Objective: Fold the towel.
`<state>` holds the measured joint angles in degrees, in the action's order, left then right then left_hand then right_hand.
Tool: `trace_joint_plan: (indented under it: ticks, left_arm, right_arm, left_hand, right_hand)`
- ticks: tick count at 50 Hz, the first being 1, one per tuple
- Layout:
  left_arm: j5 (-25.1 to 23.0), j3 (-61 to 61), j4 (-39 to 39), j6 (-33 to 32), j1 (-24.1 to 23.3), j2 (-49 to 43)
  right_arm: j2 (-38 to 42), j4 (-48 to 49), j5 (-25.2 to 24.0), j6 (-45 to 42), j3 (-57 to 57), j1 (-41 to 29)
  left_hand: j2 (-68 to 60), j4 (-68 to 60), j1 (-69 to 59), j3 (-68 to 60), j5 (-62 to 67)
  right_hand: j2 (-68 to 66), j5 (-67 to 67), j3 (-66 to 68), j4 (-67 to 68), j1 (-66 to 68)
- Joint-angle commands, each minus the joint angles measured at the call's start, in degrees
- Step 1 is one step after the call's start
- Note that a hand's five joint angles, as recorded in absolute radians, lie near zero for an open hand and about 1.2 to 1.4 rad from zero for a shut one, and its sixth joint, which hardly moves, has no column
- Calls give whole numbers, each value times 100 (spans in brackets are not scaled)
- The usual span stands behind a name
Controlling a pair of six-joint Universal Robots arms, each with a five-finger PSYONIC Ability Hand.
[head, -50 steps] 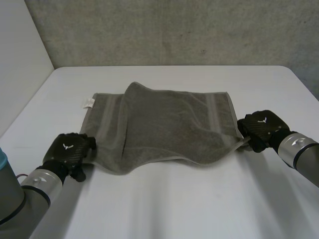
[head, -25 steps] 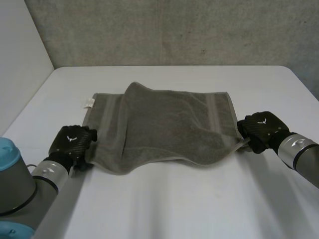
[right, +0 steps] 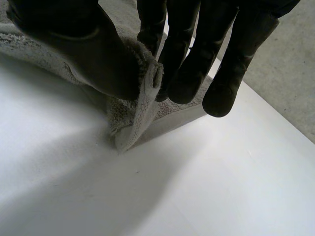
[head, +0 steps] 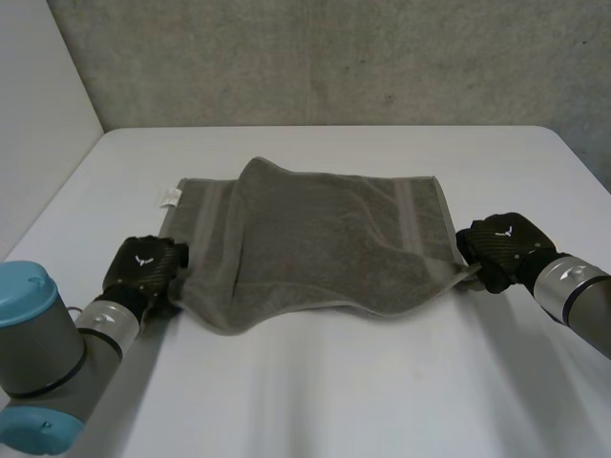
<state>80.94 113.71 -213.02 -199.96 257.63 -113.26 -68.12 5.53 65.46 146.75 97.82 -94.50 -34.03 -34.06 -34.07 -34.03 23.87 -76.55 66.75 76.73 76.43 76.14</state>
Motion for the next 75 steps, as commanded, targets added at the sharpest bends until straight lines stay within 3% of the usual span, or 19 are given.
trace_joint_plan:
  ticks: [1, 9, 16, 21, 32, 49, 51, 53, 56, 60, 62, 67, 69, 72, 75]
  left_arm:
    - [9, -77, -293, 0, -2, -91]
    - [9, -15, -284, 0, -2, -65]
    - [9, 72, -266, -87, 173, 768]
    - [-26, 125, -266, -123, 235, 1191]
    - [-70, 117, -188, -131, 200, 710]
    - [-79, 81, -64, -421, 209, 401]
    - [-79, 90, -47, -421, 227, 401]
    - [-88, 81, -3, -421, 244, 401]
    - [-79, 37, 120, -448, 227, 444]
    - [-88, -51, 340, -448, 235, 858]
    - [-96, -155, 672, -422, 235, 1794]
    - [-219, -341, 964, -421, 227, 2783]
    - [-351, -664, 1191, -378, 253, 3640]
    - [-448, -893, 1420, -369, 288, 4021]
    - [-465, -1052, 1614, -369, 288, 3839]
  right_arm:
    - [0, -8, 2, 2, 0, 2]
    - [0, -8, 2, 2, 0, 10]
    - [-123, -43, 20, 20, -97, 28]
    - [-729, -96, 11, 257, -149, 98]
    - [-1046, -113, -103, 943, -105, 125]
    - [-773, -131, -103, 916, -114, 116]
    - [-773, -131, -103, 916, -123, 125]
    - [-773, -131, -94, 925, -149, 160]
    - [-791, -148, -86, 916, -176, 186]
    - [-1000, -297, -77, 916, -298, 186]
    - [-1406, -526, -77, 925, -439, 186]
    - [-2575, -1317, -209, 934, -967, 257]
    - [-3030, -1720, -410, 934, -1474, 466]
    - [-3216, -2194, -594, 908, -2019, 817]
    - [-3077, -2791, -884, 838, -2520, 1239]
  left_hand:
    - [-294, -290, -289, -294, 309]
    - [-158, -155, -154, -159, 174]
    - [-2023, -2020, -2019, -2023, 2039]
    - [-2126, -2123, -2122, -2127, 2142]
    - [-2950, -2947, -2946, -2950, 2966]
    - [-2295, -2291, -2291, -2295, 2310]
    - [-2597, -2594, -2593, -2598, 2613]
    - [-4589, -4585, -4584, -4589, 4604]
    - [-4597, -4594, -4593, -4597, 4613]
    - [-4597, -4594, -4593, -4597, 4613]
    - [-4597, -4594, -4593, -4597, 4613]
    - [-4597, -4594, -4593, -4597, 4613]
    - [-4597, -4594, -4593, -4597, 4613]
    - [-4597, -4594, -4593, -4597, 4613]
    - [-4597, -4594, -4593, -4597, 4613]
  right_hand:
    - [-346, 325, 327, 357, 386]
    - [-346, 325, 327, 357, 386]
    - [-346, 325, 327, 357, 386]
    - [-346, 325, 327, 357, 386]
    - [-346, 325, 327, 357, 386]
    - [-346, 325, 327, 357, 386]
    - [-346, 325, 327, 357, 386]
    - [-346, 325, 327, 357, 386]
    - [-346, 325, 327, 357, 386]
    - [-346, 325, 327, 357, 386]
    - [-346, 325, 327, 357, 386]
    - [-346, 325, 327, 357, 386]
    - [-346, 325, 327, 357, 386]
    - [-346, 325, 327, 357, 386]
    - [-346, 325, 327, 357, 386]
